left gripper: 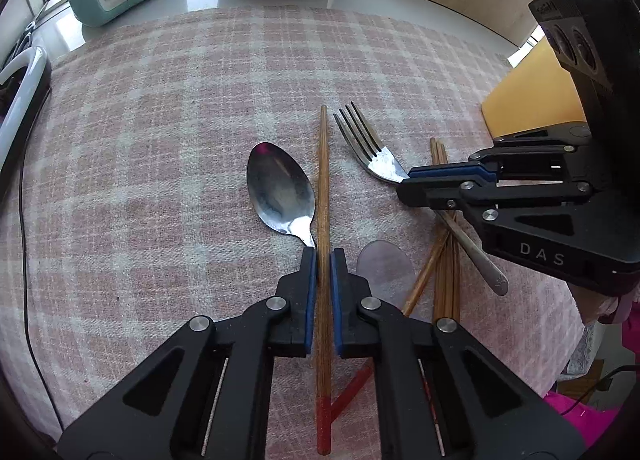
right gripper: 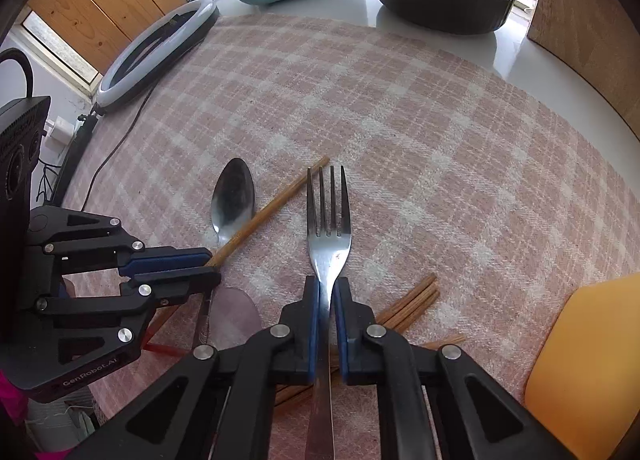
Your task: Organize utensils
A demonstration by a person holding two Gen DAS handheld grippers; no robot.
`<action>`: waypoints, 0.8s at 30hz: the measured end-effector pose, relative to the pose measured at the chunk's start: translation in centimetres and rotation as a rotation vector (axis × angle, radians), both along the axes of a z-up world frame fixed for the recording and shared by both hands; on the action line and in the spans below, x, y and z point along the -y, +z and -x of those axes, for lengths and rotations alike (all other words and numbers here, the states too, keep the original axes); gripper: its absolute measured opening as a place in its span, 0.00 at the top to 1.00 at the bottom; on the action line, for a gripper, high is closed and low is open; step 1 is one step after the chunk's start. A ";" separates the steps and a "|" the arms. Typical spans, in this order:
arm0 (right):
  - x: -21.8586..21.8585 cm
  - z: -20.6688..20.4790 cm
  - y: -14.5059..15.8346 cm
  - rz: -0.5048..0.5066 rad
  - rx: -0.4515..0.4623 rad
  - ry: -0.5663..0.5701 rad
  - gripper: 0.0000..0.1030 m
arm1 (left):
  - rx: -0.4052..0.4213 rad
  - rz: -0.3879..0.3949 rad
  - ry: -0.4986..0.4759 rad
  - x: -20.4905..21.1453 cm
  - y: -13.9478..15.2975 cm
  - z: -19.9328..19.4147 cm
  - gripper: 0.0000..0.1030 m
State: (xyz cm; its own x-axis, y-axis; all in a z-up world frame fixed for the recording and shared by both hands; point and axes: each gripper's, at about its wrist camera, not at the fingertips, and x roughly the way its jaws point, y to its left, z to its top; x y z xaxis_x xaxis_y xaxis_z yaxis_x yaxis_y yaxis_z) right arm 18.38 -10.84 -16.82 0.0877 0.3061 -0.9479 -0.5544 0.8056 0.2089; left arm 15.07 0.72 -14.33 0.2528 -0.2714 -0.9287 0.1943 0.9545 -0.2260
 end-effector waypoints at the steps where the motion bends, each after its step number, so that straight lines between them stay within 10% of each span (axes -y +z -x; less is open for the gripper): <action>1: 0.3 0.0 0.1 -0.010 0.003 -0.013 0.95 | 0.006 0.008 0.006 -0.1 0.1 0.2 0.96; 24: 5.2 5.1 7.6 -0.216 0.249 -0.120 0.96 | 0.235 0.123 0.097 -1.4 8.9 4.9 0.96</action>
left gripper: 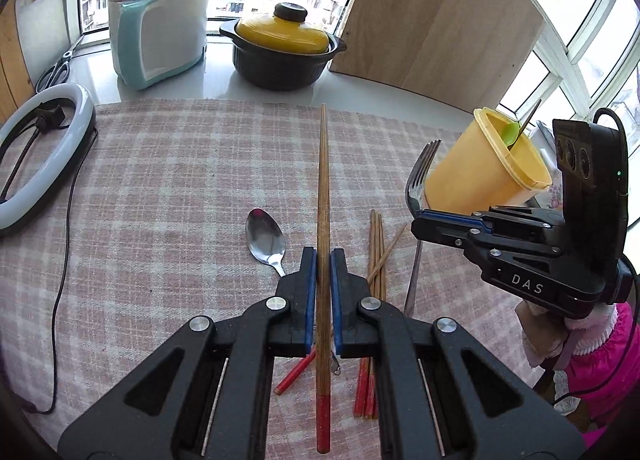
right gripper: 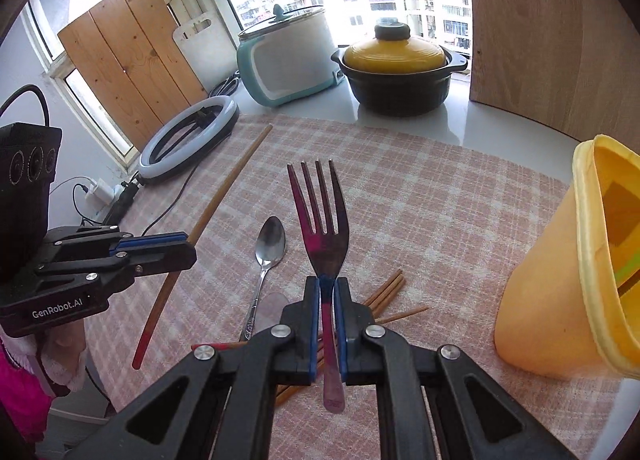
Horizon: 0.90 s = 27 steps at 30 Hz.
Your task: Organize utensils
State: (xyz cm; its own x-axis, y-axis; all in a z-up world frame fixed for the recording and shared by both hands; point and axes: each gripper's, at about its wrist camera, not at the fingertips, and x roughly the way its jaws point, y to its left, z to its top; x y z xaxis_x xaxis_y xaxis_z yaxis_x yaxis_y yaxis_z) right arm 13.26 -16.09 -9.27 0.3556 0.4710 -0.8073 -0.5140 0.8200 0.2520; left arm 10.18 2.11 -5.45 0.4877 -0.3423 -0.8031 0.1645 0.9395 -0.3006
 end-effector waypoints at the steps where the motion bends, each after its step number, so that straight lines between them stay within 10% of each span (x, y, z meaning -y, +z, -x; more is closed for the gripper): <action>1: 0.1 0.3 0.4 -0.003 0.015 -0.002 0.96 | 0.009 -0.002 -0.001 0.1 0.3 -0.1 0.96; 15: 1.0 1.6 3.6 -0.012 0.120 0.012 1.00 | 0.065 -0.019 -0.027 1.7 1.8 -0.4 0.96; 18: 0.5 0.3 2.4 0.000 0.061 0.000 0.61 | 0.064 -0.016 -0.012 1.1 1.8 -0.4 0.96; 27: -2.4 -5.4 -0.6 0.114 -0.074 -0.036 0.64 | 0.057 0.005 0.040 -1.8 1.3 0.7 0.96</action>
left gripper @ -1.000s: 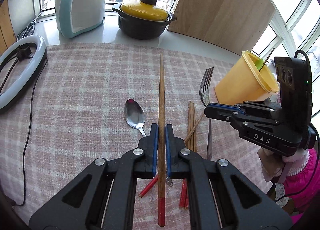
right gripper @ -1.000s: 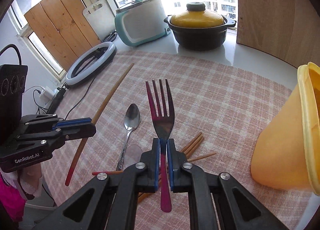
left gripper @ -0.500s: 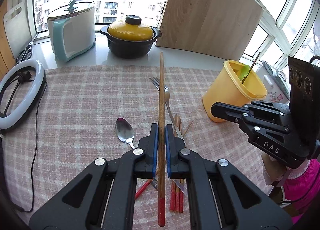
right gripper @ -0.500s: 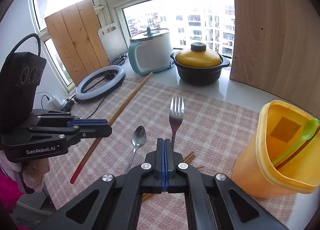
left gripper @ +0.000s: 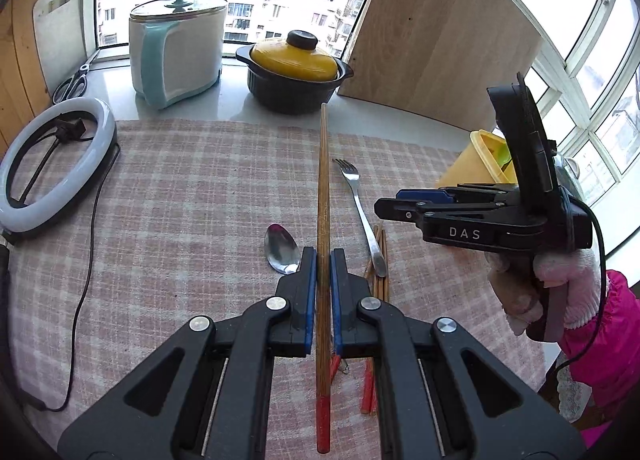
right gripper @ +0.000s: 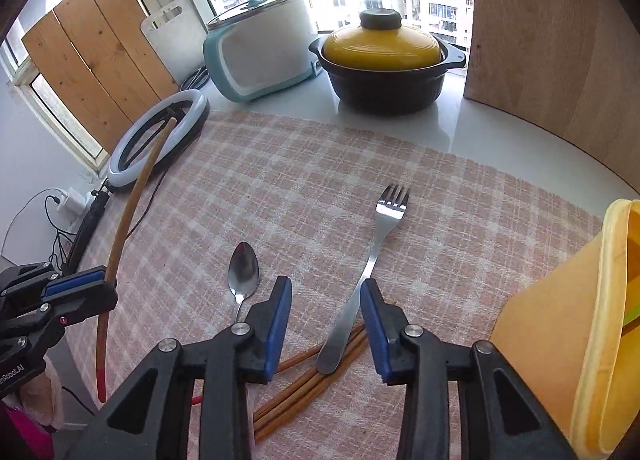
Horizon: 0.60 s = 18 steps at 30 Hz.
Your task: Organize utensils
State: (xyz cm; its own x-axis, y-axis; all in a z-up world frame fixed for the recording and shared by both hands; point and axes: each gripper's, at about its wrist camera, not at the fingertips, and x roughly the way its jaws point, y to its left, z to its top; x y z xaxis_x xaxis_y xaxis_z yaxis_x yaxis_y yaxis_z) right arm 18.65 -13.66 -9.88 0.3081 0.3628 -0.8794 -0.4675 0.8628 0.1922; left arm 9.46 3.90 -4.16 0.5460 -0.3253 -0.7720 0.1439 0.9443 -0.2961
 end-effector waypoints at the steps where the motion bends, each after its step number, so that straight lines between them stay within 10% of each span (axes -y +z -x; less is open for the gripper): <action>1: -0.3 -0.7 -0.2 0.021 -0.014 -0.005 0.64 | 0.001 0.004 0.004 -0.3 0.0 0.2 0.96; 18: -2.8 -9.2 -4.8 0.210 -0.178 -0.158 0.68 | 0.003 0.042 0.017 -2.2 -0.7 0.8 0.96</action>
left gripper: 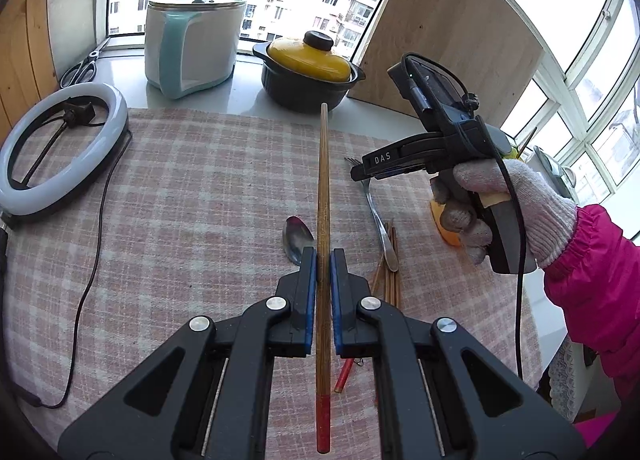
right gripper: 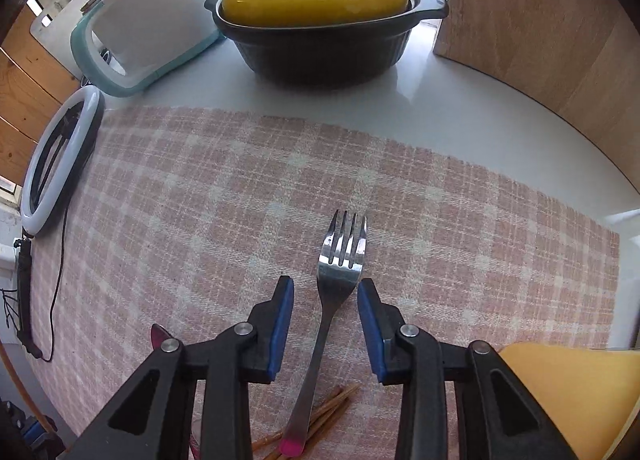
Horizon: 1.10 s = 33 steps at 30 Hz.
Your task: Organize utensils
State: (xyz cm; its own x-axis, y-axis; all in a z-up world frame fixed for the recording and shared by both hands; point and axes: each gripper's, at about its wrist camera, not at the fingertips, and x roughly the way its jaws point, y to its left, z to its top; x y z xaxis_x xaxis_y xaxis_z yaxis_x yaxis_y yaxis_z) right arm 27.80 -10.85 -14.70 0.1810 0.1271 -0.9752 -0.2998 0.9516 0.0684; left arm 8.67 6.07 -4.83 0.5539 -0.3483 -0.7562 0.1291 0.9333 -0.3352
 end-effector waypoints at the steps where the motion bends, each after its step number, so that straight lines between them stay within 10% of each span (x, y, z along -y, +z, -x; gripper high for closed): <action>1: 0.0 0.0 -0.2 0.001 -0.004 -0.003 0.69 | -0.001 0.001 0.000 -0.1 -0.1 0.0 0.96; 17: 0.6 1.5 -2.0 -0.031 -0.028 -0.008 0.94 | -0.012 0.009 0.012 -0.4 -0.5 -0.4 0.96; 33: 3.6 6.1 4.9 -0.216 0.181 0.051 0.95 | 0.028 -0.001 -0.007 1.0 1.2 -0.8 0.96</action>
